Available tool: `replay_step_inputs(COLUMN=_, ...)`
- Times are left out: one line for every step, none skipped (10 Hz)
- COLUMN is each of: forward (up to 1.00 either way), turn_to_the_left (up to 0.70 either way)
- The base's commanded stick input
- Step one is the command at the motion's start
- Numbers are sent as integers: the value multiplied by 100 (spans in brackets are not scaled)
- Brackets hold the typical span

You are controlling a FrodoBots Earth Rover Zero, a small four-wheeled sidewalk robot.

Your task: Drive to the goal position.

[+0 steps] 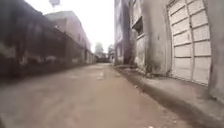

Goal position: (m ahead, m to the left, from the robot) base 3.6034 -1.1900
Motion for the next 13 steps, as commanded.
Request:
replay_step_inputs(forward=100, turn_to_the_left=0)
replay_step_inputs(forward=100, turn_to_the_left=0)
replay_step_inputs(forward=100, turn_to_the_left=0)
replay_step_inputs(forward=100, turn_to_the_left=0)
replay_step_inputs(forward=100, turn_to_the_left=0)
replay_step_inputs(forward=100, turn_to_the_left=0)
replay_step_inputs(forward=100, turn_to_the_left=0)
replay_step_inputs(forward=100, turn_to_the_left=0)
replay_step_inputs(forward=100, turn_to_the_left=0)
replay_step_inputs(forward=100, turn_to_the_left=0)
replay_step_inputs(forward=100, turn_to_the_left=0)
replay_step_inputs(forward=100, turn_to_the_left=0)
replay_step_inputs(forward=100, turn_to_the_left=0)
